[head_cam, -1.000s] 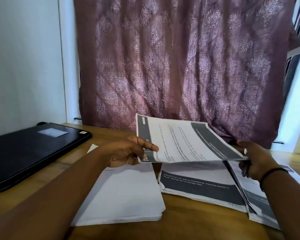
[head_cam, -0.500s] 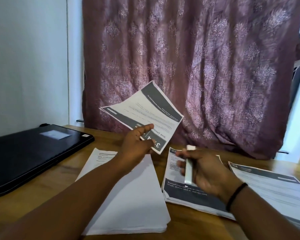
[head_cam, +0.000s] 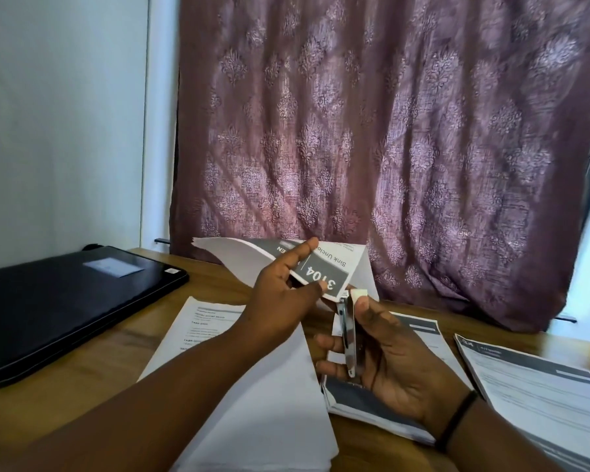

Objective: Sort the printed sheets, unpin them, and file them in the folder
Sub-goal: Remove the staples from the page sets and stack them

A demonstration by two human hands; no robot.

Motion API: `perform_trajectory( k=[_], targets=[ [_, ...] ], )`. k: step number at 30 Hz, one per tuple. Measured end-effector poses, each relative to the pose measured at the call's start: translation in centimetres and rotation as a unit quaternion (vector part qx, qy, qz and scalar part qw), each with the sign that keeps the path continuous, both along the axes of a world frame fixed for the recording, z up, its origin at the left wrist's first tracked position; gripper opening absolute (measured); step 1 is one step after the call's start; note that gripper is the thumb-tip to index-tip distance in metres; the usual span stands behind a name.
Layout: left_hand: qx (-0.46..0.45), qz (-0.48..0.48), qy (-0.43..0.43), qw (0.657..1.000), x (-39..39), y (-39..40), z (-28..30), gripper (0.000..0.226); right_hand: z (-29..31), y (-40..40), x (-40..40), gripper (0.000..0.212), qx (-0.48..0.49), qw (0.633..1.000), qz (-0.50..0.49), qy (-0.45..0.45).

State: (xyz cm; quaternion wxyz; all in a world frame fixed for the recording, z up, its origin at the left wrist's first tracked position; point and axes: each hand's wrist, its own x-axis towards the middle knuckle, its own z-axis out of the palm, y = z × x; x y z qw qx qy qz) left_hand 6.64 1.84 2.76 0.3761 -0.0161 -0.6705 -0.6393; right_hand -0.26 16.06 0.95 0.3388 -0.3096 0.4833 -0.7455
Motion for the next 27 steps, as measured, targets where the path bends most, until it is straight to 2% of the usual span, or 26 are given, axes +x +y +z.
perform_trajectory(
  k=[2, 7, 9, 10, 12, 13, 18, 27],
  targets=[
    [-0.015, -0.004, 0.0, 1.0, 0.0, 0.0, -0.2, 0.053, 0.2, 0.1, 0.3, 0.05, 0.001, 1.0, -0.014, -0.008],
    [-0.108, 0.015, -0.016, 0.994, -0.1, 0.2, -0.8, 0.058, 0.3, -0.1, 0.3, 0.068, -0.017, 1.0, -0.008, -0.009],
    [-0.134, 0.015, -0.022, 0.991, -0.1, 0.3, -0.9, 0.058, 0.3, -0.1, 0.2, 0.06, -0.013, 1.0, -0.014, -0.02],
    [-0.14, 0.013, -0.025, 0.99, -0.1, 0.3, -1.0, 0.058, 0.3, -0.1, 0.1, 0.049, -0.013, 0.999, -0.018, -0.029],
    [-0.141, 0.01, -0.031, 0.989, -0.2, 0.2, -1.1, 0.057, 0.4, -0.1, 0.1, 0.027, -0.012, 0.999, -0.03, -0.042],
    [-0.137, 0.008, -0.034, 0.99, -0.2, 0.2, -1.1, 0.057, 0.5, -0.1, 0.2, 0.022, -0.011, 0.999, -0.032, -0.042],
    [-0.088, -0.035, -0.037, 0.995, -0.3, 0.5, -1.4, 0.058, 0.3, -0.3, 0.3, 0.02, -0.032, 0.998, -0.031, -0.047],
    [-0.084, -0.022, -0.048, 0.995, -0.8, 1.0, -1.9, 0.057, 0.5, -0.3, -0.1, 0.019, -0.027, 0.996, -0.068, -0.04]
  ],
)
